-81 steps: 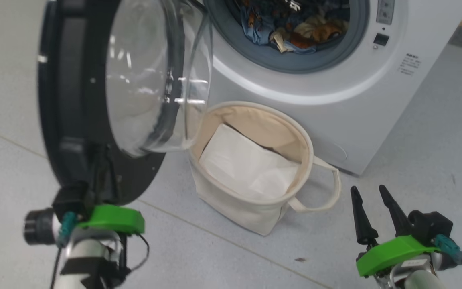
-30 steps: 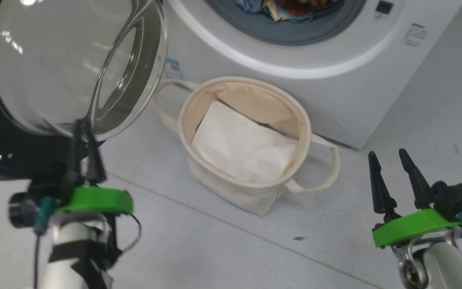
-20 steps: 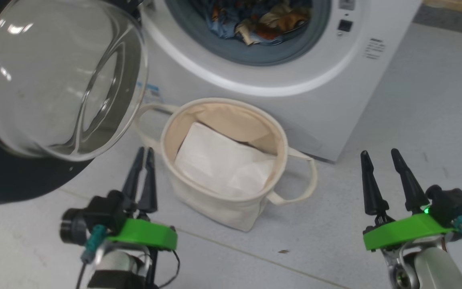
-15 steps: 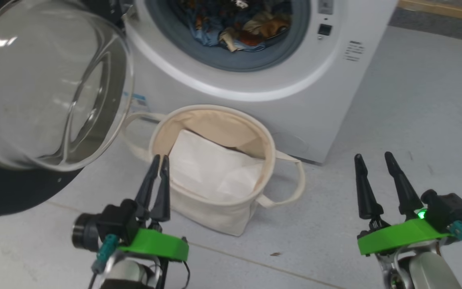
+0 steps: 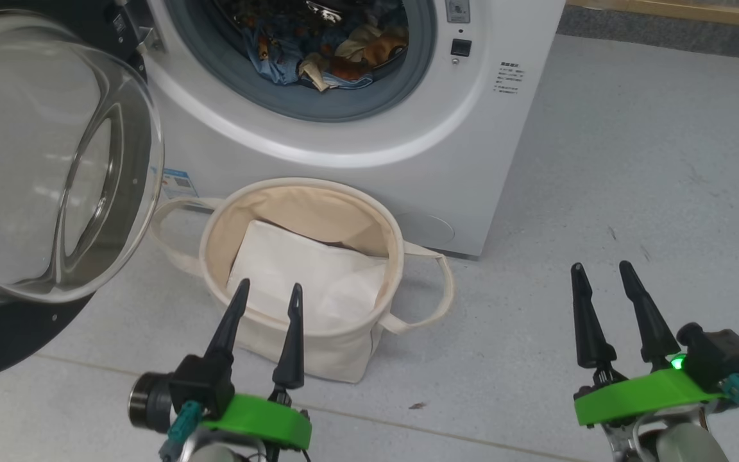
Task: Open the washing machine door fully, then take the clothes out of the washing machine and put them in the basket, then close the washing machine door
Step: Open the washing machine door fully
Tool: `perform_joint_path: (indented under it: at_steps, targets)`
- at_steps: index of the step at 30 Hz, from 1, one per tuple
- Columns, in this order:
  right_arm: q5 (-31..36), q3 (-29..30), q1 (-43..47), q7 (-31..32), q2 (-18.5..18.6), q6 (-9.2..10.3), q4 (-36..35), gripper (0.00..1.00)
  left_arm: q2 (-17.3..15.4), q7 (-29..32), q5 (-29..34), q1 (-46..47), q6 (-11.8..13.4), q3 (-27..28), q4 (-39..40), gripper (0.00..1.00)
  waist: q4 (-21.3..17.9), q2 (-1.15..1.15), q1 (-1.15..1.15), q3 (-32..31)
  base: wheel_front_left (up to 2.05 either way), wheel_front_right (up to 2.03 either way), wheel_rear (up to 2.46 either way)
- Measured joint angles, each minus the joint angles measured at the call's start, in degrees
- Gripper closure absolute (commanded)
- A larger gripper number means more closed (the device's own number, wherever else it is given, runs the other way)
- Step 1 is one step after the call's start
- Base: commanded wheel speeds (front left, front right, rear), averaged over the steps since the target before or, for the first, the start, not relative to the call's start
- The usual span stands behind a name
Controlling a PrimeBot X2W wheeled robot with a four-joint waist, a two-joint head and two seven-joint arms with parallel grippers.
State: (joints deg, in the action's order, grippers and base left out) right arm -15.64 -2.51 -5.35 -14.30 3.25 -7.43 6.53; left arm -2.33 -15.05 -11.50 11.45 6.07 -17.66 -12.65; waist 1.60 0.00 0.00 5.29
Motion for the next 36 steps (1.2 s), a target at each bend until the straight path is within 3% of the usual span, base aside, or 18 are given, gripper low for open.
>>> perform_joint_path:
  at_steps: [6, 12, 16, 36]
  targets:
    - [-0.01, 0.12, 0.0, 0.0, -0.2, -0.01, 1.22, 0.0, 0.0, 0.08, -1.05, -2.2, -1.63, 0.31, -1.81, 0.0, -0.6, 0.0, 0.0, -0.42, 0.0, 0.0, 0.0]
    - [-0.01, 0.27, 0.0, 0.0, -0.21, 0.0, 2.1, 0.0, -0.05, 0.33, -1.23, -3.32, -1.55, 0.77, -2.79, 0.0, -0.77, 0.0, 0.0, -0.99, 0.0, 0.0, 0.0]
    - [0.04, 0.26, 0.0, 0.0, -0.22, -0.01, 2.55, 0.0, -0.07, 0.32, 0.83, -3.33, 0.03, 1.35, -3.44, 0.0, -0.78, 0.0, 0.0, -1.19, 0.0, 0.0, 0.0]
    - [0.08, 0.3, 0.0, 0.0, -0.24, -0.01, 3.08, 0.0, -0.07, 0.32, 2.34, -3.42, 2.23, 1.67, -2.42, 0.0, -1.15, 0.0, 0.0, -1.83, 0.0, 0.0, 0.0]
